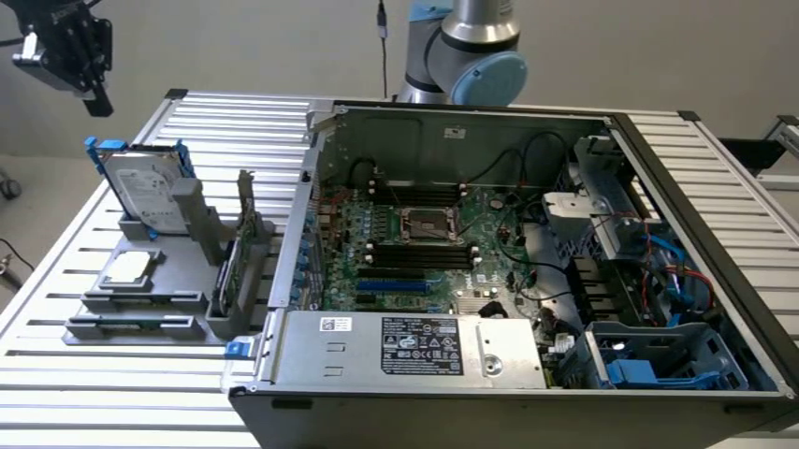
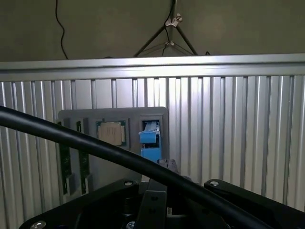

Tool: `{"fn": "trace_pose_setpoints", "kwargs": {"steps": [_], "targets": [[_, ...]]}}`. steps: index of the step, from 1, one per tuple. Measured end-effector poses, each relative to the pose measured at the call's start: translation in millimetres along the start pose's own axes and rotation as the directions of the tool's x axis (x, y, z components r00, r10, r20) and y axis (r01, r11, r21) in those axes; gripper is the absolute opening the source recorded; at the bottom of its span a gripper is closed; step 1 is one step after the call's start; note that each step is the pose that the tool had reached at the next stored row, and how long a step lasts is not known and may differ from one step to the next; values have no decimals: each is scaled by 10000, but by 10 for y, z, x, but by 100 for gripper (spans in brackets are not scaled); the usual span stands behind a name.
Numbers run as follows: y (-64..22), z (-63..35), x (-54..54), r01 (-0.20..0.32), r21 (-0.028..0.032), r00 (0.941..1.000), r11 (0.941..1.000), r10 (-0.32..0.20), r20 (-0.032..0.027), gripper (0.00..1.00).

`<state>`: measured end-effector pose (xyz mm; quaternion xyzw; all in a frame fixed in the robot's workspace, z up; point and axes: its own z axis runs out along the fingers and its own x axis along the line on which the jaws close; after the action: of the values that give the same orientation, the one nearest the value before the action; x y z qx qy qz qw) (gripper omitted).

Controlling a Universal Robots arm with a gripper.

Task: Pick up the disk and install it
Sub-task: 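Pick up the disk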

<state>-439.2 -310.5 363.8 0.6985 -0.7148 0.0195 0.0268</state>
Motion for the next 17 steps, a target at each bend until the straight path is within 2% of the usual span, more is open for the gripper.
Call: {"fn": "trace_pose_setpoints", "kwargs": {"steps": [5,8,9,11,12,14,15,16,17], "targets": [[2,2,39,43,5,10000,10000,-43,1,12],[1,5,71,94,9,10000,10000,-94,2,30],[1,5,80,113,10,9999,9999,-113,2,30],[0,7,98,159,13,9999,9999,-159,2,42],[0,9,104,186,15,9998,9998,-186,2,42],[-1,18,114,248,21,9997,9997,-248,3,53],[-1,27,117,283,23,9996,9996,-283,4,53],[-1,42,120,322,24,9995,9995,-322,7,60],[-1,58,122,359,27,9994,9994,-359,11,60]]}}
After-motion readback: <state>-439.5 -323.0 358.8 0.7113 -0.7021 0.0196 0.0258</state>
